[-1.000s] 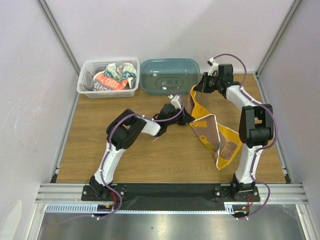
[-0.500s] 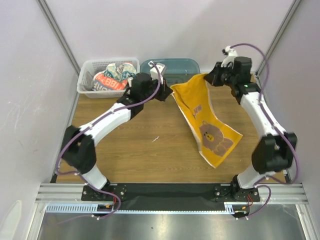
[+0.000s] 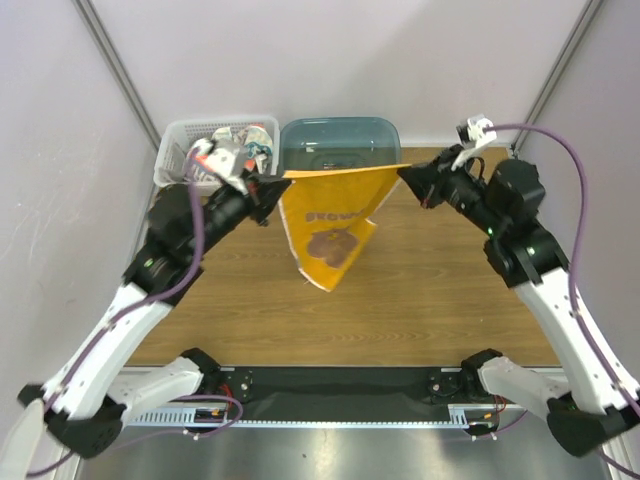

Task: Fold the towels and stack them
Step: Flatten out the crumpled towel

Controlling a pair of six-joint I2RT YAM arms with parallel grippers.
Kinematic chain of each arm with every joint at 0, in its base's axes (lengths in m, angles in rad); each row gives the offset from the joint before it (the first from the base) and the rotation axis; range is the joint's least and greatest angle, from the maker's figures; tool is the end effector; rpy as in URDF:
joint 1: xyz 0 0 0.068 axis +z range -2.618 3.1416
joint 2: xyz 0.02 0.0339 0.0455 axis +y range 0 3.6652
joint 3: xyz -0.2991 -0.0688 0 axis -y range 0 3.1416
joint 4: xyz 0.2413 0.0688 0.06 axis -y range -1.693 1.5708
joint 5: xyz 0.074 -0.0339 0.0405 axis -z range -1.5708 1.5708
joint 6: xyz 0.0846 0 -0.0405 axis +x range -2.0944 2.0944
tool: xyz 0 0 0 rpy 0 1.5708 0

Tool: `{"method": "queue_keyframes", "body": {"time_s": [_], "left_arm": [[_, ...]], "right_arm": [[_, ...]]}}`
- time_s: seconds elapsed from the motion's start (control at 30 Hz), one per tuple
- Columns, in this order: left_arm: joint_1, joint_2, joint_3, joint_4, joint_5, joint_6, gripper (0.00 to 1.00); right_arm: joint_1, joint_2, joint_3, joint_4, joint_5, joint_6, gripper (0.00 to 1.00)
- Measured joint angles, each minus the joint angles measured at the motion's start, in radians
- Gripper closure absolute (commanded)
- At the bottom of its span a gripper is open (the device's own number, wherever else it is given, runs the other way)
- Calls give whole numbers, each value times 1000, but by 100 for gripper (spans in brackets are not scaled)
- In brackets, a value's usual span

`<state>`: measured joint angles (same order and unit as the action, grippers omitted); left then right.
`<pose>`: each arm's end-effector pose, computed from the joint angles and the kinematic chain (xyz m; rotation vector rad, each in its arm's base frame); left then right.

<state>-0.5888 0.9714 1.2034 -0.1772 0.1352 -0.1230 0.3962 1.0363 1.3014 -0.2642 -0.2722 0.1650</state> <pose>0.1848 -0.1372 0.4830 0.4657 1.4828 -0.6690 0.2129 0.1137 0.4921 -0.4006 1.5570 0.6511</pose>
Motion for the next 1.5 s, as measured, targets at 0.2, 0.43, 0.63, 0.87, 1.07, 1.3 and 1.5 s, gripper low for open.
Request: {"method": "queue_keyframes", "body": {"time_s": [0.2,0.43,0.63,0.87,1.07,1.3,1.5], "left_arm": [[-14,-181,-1,-50,47,-35,100],[-16,-286,21,-132,72,-77,100],[-16,-191,95,-141,11,-79,100],[40,64,195,-97,4,-90,100],[145,255,196,-11,120,-131,100],[204,400,233,53,177,-129,100],[227,459,325,55,214,-99,100]], "right_arm": [[209,-146,-4,-16,60,6,100],[492,-175,23,-77,291,-15,100],[539,-92,75,-104,513,-60,100],[274,11,101,-88,475,-75,100],[3,153,100,1,201,-24,100],[-97,347,102,80,62,4,100],[-118,377,167,99,25,11,100]]}}
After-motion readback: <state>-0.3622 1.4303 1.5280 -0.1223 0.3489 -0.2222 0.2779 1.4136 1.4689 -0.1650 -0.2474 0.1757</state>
